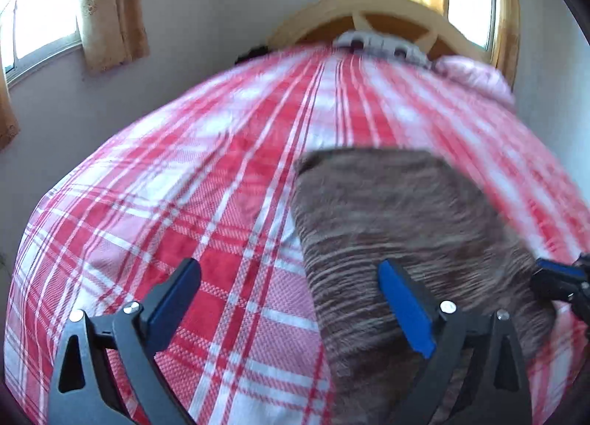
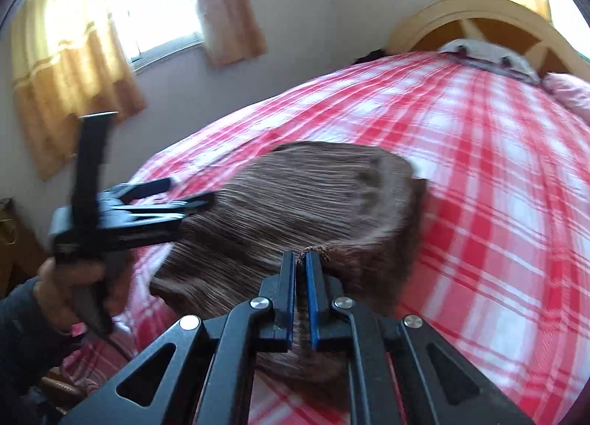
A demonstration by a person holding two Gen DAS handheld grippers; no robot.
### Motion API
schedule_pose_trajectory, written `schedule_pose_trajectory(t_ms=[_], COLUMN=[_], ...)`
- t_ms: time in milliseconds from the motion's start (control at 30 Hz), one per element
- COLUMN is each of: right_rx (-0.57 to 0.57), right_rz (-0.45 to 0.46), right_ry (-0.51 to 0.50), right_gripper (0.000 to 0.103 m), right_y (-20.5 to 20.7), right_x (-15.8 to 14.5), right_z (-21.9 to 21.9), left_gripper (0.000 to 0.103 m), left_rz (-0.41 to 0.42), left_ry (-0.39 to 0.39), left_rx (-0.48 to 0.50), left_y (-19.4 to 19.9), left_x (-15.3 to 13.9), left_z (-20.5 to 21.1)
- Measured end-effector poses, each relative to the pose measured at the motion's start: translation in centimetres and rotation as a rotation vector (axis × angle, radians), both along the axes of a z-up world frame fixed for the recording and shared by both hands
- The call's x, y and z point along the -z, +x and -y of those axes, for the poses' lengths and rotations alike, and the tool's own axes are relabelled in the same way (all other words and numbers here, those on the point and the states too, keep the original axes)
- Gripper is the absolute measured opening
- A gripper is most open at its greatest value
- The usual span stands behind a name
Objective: Fold small clothes
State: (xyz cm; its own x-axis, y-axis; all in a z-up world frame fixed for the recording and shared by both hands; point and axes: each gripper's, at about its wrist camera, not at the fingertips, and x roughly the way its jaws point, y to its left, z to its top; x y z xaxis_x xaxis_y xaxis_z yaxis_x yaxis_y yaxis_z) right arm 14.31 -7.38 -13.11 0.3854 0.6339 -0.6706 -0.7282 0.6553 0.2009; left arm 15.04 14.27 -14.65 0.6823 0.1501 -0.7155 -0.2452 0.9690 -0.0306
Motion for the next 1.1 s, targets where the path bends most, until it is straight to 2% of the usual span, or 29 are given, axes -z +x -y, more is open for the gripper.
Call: schedule_pose_trajectory(t_ms=[67, 100, 133, 200, 333, 400, 467, 533, 567, 600, 633, 667, 733, 867, 933, 1100], right_rx=[0.026, 0.066, 0.076, 0.087, 0.081, 0.111, 0.177, 0.150, 0.100, 0.060, 0.015, -0.021, -0.023, 0.024, 0.016, 0.027], right_rz=[-0.057, -0.062, -0.070, -0.077, -0.034, -0.036, 0.046, 0.097, 0.118, 0.132, 0.145, 0.146, 0.114, 0.053, 0.049, 0.055], right_ry=[-0.043, -0.122, -0.151, -0.136, -0.255, -0.285, -0.323, -0.256, -0.181, -0.138, -0.111, -0.108, -0.140, -0.192, -0.155, -0.168], right_gripper=[0.006, 0.006, 0.005, 0.005, 0.006, 0.012, 0.012, 0.012, 0.013, 0.018, 0.029, 0.034, 0.035, 0.035, 0.035, 0.035], right_y=[1.8, 2.3, 2.7, 2.4, 0.3, -0.3, -1.4, -2.2, -2.9, -3.3, -3.6, -3.8, -3.2, -1.9, -2.8, -3.5], right_x=[1.6, 2.9, 3.6, 3.6, 3.5, 3.1, 2.1, 0.7, -0.2, -0.6, -0.8, -0.4, 1.2, 4.9, 5.0, 5.1], right_z=[-0.8, -1.0, -0.9, 0.4, 2.2, 3.4, 4.0, 3.7, 3.1, 2.5, 1.7, 0.9, -0.4, 0.8, 2.1, 2.8], left_gripper=[0.101, 0.101, 0.101, 0.101, 0.101, 0.101, 0.101, 0.101, 0.101, 0.101, 0.101, 0.101, 0.101, 0.101, 0.101, 0.101], left_rz=[-0.012, -0.013, -0.006, 0.006, 0.017, 0.022, 0.013, -0.006, -0.011, -0.012, -0.010, -0.009, -0.021, -0.026, -0.023, -0.022], left_ry=[-0.021, -0.044, -0.055, -0.049, -0.068, -0.067, -0.048, -0.032, -0.015, 0.002, 0.013, 0.022, 0.023, -0.055, -0.065, -0.068], left_rx=[0.019, 0.020, 0.015, 0.024, 0.025, 0.037, 0.053, 0.071, 0.078, 0.080, 0.086, 0.095, 0.098, 0.084, 0.081, 0.075], left_y=[0.4, 0.3, 0.1, -0.5, -2.5, -3.8, -4.5, -5.0, -5.4, -5.7, -6.1, -6.4, -6.7, -7.1, -7.2, -7.3], left_x=[1.2, 1.3, 1.1, 0.8, 0.6, 0.4, 0.4, 0.6, 0.8, 0.8, 0.9, 1.1, 1.5, 2.0, 2.2, 2.3], left_z=[-0.1, -0.4, -0.5, -0.3, 0.1, 0.6, 1.5, 2.2, 2.7, 3.1, 3.5, 3.7, 3.8, 2.9, 2.9, 3.2])
